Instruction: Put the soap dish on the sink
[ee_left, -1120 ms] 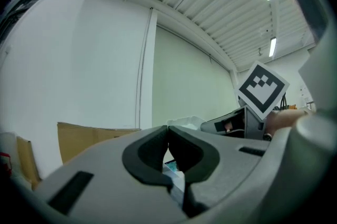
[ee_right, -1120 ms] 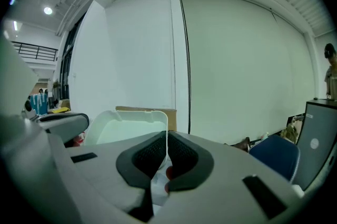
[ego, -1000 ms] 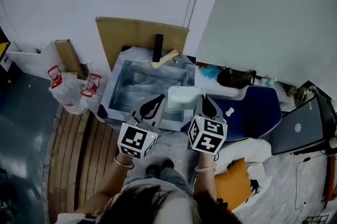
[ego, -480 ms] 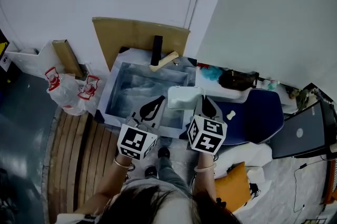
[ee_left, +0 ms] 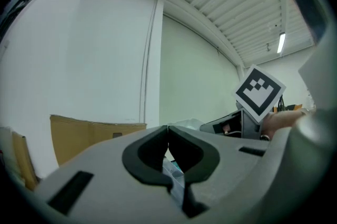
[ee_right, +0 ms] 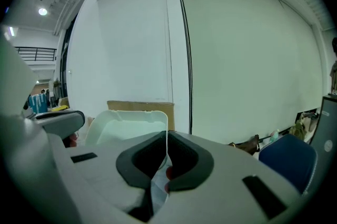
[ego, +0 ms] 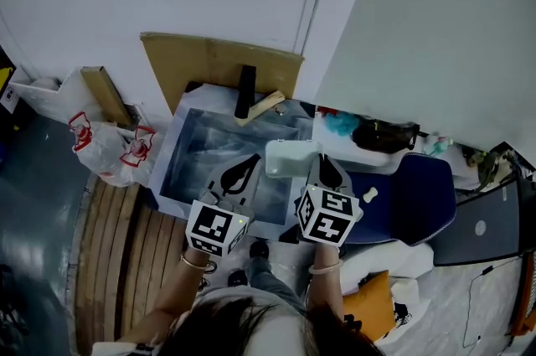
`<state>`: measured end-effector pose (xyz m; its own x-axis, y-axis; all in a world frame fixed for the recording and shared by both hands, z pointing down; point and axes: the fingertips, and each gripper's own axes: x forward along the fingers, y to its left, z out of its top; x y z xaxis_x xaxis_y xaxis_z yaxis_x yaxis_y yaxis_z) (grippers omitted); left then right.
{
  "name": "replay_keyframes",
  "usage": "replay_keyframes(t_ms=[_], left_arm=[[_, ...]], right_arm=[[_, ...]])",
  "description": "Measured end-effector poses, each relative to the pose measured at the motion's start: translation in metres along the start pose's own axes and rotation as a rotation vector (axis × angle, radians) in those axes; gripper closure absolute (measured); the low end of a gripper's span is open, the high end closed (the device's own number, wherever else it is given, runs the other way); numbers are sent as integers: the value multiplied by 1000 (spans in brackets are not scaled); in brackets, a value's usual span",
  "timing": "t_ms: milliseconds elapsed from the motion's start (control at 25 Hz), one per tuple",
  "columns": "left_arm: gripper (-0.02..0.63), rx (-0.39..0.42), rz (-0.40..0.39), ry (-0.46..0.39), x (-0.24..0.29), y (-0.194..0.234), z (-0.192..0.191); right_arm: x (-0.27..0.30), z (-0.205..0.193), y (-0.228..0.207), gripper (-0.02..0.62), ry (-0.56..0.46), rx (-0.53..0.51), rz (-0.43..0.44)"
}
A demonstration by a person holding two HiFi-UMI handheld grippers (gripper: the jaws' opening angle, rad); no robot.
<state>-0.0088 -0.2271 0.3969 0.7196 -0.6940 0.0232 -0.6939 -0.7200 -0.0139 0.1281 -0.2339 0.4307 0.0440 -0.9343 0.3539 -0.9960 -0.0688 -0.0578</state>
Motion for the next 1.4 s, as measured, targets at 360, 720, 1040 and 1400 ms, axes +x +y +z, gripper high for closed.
replay_keyframes(t_ms=[360, 720, 1040, 1400], left_arm=[[597, -12, 28, 39, 46, 16, -17], [597, -12, 41, 73, 83, 26, -32], [597, -22, 62, 82, 109, 37, -41], [597, -30, 58, 96, 139, 40, -53]], right_arm=[[56, -5, -20, 569, 54, 0, 24], [105, -17, -28, 569, 111, -21, 60], [145, -23, -42, 568, 147, -38, 72], [187, -37, -56, 568, 197, -69, 82]])
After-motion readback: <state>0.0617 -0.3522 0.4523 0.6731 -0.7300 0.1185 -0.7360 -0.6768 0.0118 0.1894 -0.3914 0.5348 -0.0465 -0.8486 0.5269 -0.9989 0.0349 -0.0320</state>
